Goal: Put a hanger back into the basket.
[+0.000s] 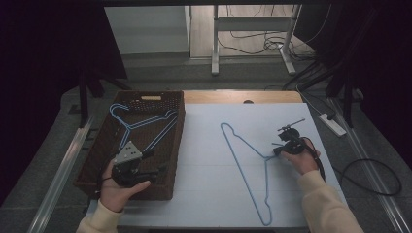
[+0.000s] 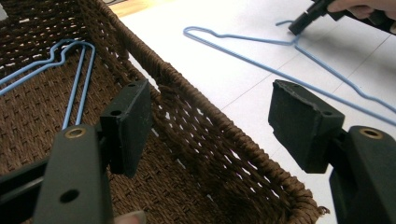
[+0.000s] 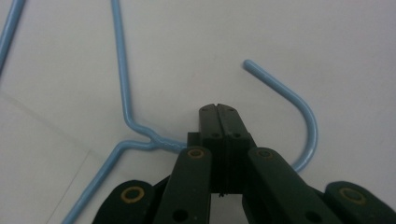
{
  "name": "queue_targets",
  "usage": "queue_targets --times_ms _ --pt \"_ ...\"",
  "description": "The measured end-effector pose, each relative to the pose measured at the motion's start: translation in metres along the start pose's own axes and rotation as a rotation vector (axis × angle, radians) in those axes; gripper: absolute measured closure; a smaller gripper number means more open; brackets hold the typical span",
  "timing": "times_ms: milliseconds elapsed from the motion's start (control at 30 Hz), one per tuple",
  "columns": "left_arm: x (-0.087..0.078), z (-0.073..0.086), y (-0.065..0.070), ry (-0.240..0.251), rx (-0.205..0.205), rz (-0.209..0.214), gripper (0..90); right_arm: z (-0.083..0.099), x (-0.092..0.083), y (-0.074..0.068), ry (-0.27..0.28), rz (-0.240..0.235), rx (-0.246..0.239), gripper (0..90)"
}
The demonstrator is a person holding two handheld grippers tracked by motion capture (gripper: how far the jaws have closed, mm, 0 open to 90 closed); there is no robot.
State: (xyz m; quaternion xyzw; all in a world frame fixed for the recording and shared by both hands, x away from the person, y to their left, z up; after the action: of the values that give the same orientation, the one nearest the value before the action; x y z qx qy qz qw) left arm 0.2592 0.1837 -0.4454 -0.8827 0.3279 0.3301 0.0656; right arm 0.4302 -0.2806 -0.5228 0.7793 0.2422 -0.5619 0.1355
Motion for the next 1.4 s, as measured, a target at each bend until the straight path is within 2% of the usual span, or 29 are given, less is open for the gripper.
queue_targets --times_ms 367,567,633,700,867,1033,1100,1167,1267,1400 --pt "0.001 0.000 0.000 -0.001 0.000 0.002 31.2 0.036 -0.010 -0.019 0.010 -0.030 -0.008 90.0" --pt "0.001 0.000 0.001 -0.003 0.001 0.005 31.4 0.045 -0.013 -0.026 0.026 -0.033 -0.023 90.0" --pt "0.001 0.000 0.001 -0.003 0.001 0.004 31.4 0.044 -0.016 -0.030 0.058 -0.043 -0.047 90.0" --pt "0.001 -0.001 0.000 -0.002 0.001 0.004 31.4 0.043 -0.019 -0.040 0.073 -0.072 -0.100 90.0" --pt "0.002 0.000 0.000 -0.003 -0.001 0.003 31.5 0.040 -0.020 -0.082 0.098 -0.164 -0.252 90.0" --pt "0.001 0.000 0.000 0.000 0.000 0.004 31.6 0.041 -0.011 -0.116 0.063 -0.246 -0.341 90.0" --pt "0.000 0.000 0.000 0.001 0.000 0.004 31.6 0.043 -0.007 -0.128 0.050 -0.269 -0.368 90.0" --pt "0.000 0.000 0.000 0.000 0.000 0.004 31.6 0.044 -0.005 -0.134 0.045 -0.286 -0.384 90.0" --pt "0.001 0.000 0.000 0.000 0.000 0.004 31.6 0.046 0.000 -0.141 0.029 -0.293 -0.392 90.0" --pt "0.001 0.000 0.001 0.000 0.001 0.004 31.6 0.047 0.007 -0.145 0.023 -0.315 -0.380 90.0"
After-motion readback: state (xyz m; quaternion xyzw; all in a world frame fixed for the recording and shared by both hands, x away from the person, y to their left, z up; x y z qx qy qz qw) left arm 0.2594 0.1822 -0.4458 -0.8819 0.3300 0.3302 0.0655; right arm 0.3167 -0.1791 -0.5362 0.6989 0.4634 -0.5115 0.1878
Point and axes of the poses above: each handheld gripper's, and its own axes: x roughly forward along the jaws, z roughly out of its underside, y roughly to its right, the point moved 3 cm from there along x, roughly forward along the jaws, and after that the axes turned 6 degrees about -y, right-handed, at the moved point
